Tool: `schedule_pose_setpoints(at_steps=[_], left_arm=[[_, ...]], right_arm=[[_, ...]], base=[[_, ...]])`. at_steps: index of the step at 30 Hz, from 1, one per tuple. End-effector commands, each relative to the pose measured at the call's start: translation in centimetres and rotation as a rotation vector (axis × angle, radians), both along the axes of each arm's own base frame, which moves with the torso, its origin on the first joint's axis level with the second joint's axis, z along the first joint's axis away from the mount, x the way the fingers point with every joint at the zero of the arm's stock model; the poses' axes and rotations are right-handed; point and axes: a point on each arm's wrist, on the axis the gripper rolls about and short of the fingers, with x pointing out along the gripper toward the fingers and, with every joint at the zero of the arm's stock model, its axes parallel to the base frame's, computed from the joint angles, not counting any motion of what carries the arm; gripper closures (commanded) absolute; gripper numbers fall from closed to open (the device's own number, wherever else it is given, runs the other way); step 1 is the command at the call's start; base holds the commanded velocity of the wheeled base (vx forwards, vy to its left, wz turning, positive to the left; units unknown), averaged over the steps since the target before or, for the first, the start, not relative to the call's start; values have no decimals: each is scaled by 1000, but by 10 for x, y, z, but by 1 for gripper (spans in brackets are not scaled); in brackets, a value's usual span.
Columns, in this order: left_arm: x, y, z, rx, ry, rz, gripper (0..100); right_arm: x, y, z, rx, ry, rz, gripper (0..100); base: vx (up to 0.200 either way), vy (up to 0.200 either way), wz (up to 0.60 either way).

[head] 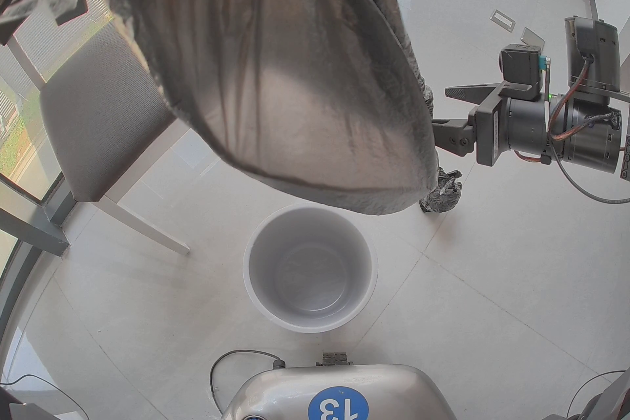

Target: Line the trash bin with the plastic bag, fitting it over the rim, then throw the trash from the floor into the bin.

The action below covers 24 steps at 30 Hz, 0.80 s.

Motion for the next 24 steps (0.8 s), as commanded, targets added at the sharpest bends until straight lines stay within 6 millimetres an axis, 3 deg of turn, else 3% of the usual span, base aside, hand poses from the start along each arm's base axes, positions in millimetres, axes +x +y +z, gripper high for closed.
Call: schedule_pose_setpoints(at_steps=[1, 13, 14, 24], left_arm=[[-2, -3, 0, 1, 1, -13, 100], [-2, -7, 1, -8, -3, -22, 100], [-2, -7, 1, -9, -3, -25, 100], [-2, -8, 2, -16, -6, -25, 100]], right_arm=[[1, 4, -3, -6, 9, 9, 0], [0, 8, -6, -12, 17, 17, 0], [1, 9, -8, -15, 20, 19, 100], [1, 7, -13, -33, 31, -28, 100]], base=[[0, 0, 0], [0, 0, 0], [0, 0, 0], [0, 0, 0]])
